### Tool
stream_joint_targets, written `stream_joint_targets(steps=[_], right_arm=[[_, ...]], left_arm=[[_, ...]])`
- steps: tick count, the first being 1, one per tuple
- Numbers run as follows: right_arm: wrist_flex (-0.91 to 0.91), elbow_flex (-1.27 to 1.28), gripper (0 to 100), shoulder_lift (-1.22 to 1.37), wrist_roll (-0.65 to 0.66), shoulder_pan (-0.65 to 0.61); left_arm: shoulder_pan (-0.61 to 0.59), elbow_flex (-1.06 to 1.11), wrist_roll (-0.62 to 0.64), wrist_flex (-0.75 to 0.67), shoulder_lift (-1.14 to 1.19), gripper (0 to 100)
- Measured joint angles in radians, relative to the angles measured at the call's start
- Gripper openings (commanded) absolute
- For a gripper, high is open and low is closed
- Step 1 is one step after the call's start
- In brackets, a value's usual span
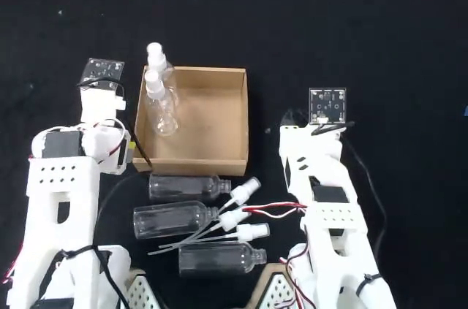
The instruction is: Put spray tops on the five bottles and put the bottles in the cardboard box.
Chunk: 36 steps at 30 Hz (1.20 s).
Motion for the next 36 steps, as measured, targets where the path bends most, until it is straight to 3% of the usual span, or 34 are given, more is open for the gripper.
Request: stream_joint_targets(steps=[6, 11, 17, 20, 23, 27, 36], right_arm=[[0.0, 0.0, 2.5, 0.0, 0.0, 0.0], [0.0, 0.0, 2.5, 0.0, 0.0, 0.0], [0.0, 0.0, 2.5, 0.0, 0.0, 0.0], [0.0, 0.0, 2.5, 0.0, 0.0, 0.0], [0.0, 0.0, 2.5, 0.0, 0.0, 0.0], [0.0, 0.0, 2.5, 0.0, 0.0, 0.0], [0.0, 0.0, 2.5, 0.0, 0.0, 0.0]], left_arm=[[-0.043, 0.0, -0.02, 0.021, 0.0, 15], [-0.04, -0.021, -0.219, 0.17, 0.0, 16], [0.11, -0.11, -0.462, 0.442, -0.002, 17], [0.226, -0.117, -0.528, 0.497, -0.002, 25], [0.344, -0.092, -0.559, 0.502, -0.002, 32], [0.457, 0.0, -0.566, 0.468, -0.002, 30], [0.486, 0.18, -0.572, 0.272, -0.002, 30]])
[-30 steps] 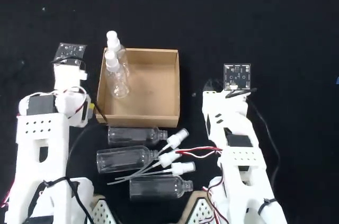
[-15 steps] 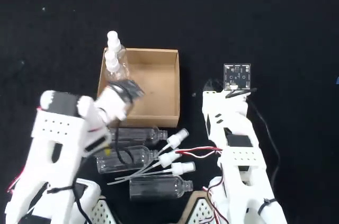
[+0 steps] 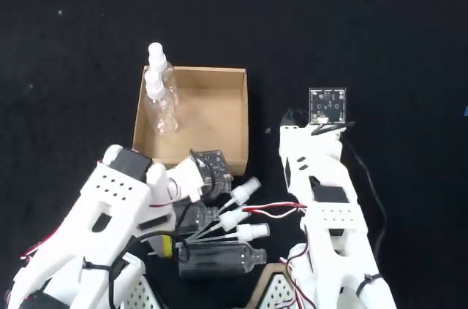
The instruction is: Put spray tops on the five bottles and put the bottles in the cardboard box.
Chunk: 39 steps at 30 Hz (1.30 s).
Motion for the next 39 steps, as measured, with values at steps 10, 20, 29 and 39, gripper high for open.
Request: stream_joint_targets(steps=[10, 20, 29, 39], right_arm=[[0.0, 0.0, 2.5, 0.0, 0.0, 0.0], [0.0, 0.0, 2.5, 0.0, 0.0, 0.0], [0.0, 0.0, 2.5, 0.0, 0.0, 0.0], [0.0, 0.0, 2.5, 0.0, 0.0, 0.0]], left_arm=[[-0.018, 0.152, -0.055, -0.204, -0.003, 30], [-0.068, 0.167, -0.057, -0.238, -0.003, 30], [-0.071, 0.256, -0.057, -0.298, -0.011, 30], [-0.071, 0.178, -0.057, -0.199, -0.011, 17]])
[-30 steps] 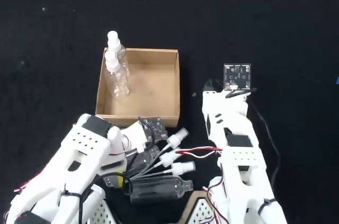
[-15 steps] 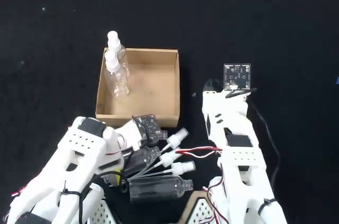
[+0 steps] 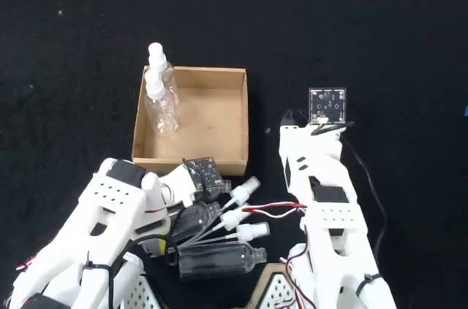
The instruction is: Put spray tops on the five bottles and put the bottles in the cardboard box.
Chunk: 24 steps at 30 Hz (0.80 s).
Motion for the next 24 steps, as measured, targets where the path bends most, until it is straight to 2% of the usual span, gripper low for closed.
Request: stream_joint_targets(steps=[3, 11, 15, 21, 24], right_arm=[[0.0, 0.0, 2.5, 0.0, 0.0, 0.0], [0.0, 0.0, 2.5, 0.0, 0.0, 0.0], [0.0, 0.0, 2.5, 0.0, 0.0, 0.0], [0.0, 0.0, 2.5, 0.0, 0.0, 0.0], [0.0, 0.0, 2.5, 0.0, 0.0, 0.0]], left_arm=[[0.008, -0.003, 0.0, 0.017, 0.0, 12], [0.034, -0.009, 0.0, 0.032, 0.0, 12], [0.035, -0.101, 0.0, 0.16, 0.0, 12], [0.035, -0.35, -0.008, 0.399, 0.0, 12], [0.031, -0.422, -0.037, 0.445, 0.0, 12]])
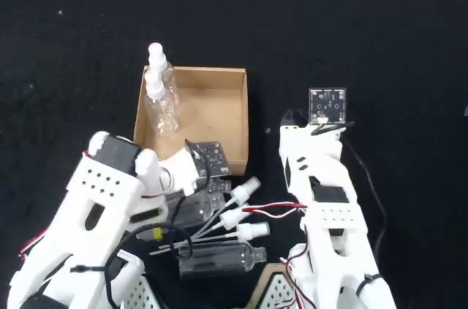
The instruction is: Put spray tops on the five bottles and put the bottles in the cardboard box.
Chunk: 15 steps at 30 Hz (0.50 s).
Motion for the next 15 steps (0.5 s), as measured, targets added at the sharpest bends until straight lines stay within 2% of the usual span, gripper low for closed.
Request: stream_joint_targets(steps=[6, 15], right_arm=[[0.0, 0.0, 2.5, 0.0, 0.0, 0.0], [0.0, 0.0, 2.5, 0.0, 0.0, 0.0]], left_arm=[[-0.163, -0.041, -0.074, 0.011, 0.0, 12], [-0.52, -0.044, -0.276, 0.011, 0.0, 12]])
